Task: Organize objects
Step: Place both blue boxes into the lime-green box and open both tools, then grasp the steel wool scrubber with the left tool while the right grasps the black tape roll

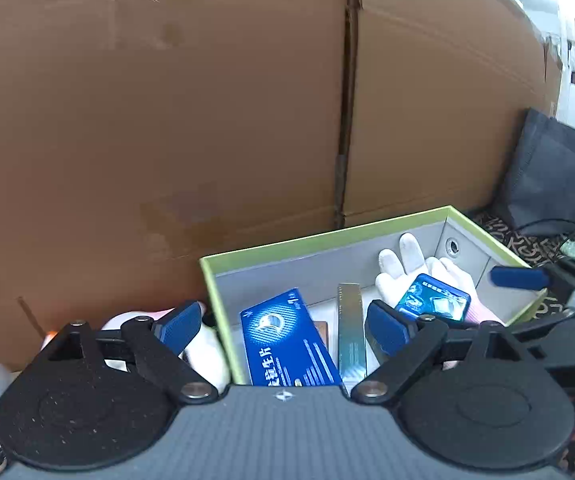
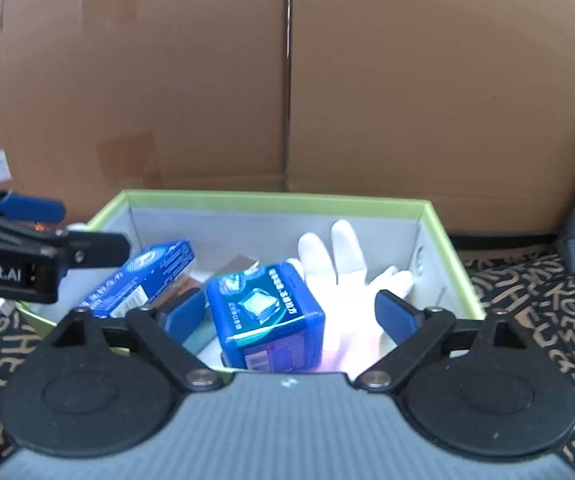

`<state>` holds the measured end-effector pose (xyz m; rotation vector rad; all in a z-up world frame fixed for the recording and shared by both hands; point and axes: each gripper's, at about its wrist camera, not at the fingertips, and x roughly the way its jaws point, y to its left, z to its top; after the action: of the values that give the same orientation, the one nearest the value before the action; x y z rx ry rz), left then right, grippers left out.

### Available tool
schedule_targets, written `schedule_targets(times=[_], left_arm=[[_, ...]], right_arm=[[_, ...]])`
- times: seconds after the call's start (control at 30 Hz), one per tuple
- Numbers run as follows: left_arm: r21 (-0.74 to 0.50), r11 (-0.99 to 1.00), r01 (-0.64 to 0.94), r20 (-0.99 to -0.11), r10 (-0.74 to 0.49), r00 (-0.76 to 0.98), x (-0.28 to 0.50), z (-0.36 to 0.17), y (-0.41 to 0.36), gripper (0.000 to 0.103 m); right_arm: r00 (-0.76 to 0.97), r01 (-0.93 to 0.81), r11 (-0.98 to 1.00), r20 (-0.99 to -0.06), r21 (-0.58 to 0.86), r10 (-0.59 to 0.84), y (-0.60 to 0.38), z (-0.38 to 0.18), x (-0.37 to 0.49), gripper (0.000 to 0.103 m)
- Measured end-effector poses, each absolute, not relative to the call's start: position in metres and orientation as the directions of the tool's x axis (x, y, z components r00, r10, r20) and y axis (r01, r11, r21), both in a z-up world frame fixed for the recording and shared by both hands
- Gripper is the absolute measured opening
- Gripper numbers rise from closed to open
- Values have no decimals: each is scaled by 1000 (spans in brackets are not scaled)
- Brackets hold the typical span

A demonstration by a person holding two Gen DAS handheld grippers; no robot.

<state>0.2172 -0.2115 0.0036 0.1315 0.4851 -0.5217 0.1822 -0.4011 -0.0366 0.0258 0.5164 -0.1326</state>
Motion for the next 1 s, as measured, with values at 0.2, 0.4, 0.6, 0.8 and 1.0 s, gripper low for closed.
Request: schedule_targets(times=[0.2, 0.4, 0.6, 0.8, 1.0], left_arm=[[-17, 901, 434, -478, -388, 788, 190, 10, -173, 94], [-11, 936, 353, -505, -310, 805, 157, -4, -133, 94], [-43, 964, 262, -551, -241, 799, 128, -27, -67, 94], [-81, 985, 149, -597, -168, 785, 127, -54, -13, 94], [-150, 986, 79, -600, -154, 785, 152, -60, 24, 94]], right_arm=[[902, 127, 992, -413, -24, -125, -377, -19, 137, 101], [927, 68, 997, -370, 25, -54, -342, -18, 107, 102], [917, -10, 999, -398, 52, 30, -301, -20, 91, 102], [861, -109, 986, -483, 129, 158, -254, -47, 86, 96], [828, -199, 973, -512, 112, 229, -209, -59, 115, 83]])
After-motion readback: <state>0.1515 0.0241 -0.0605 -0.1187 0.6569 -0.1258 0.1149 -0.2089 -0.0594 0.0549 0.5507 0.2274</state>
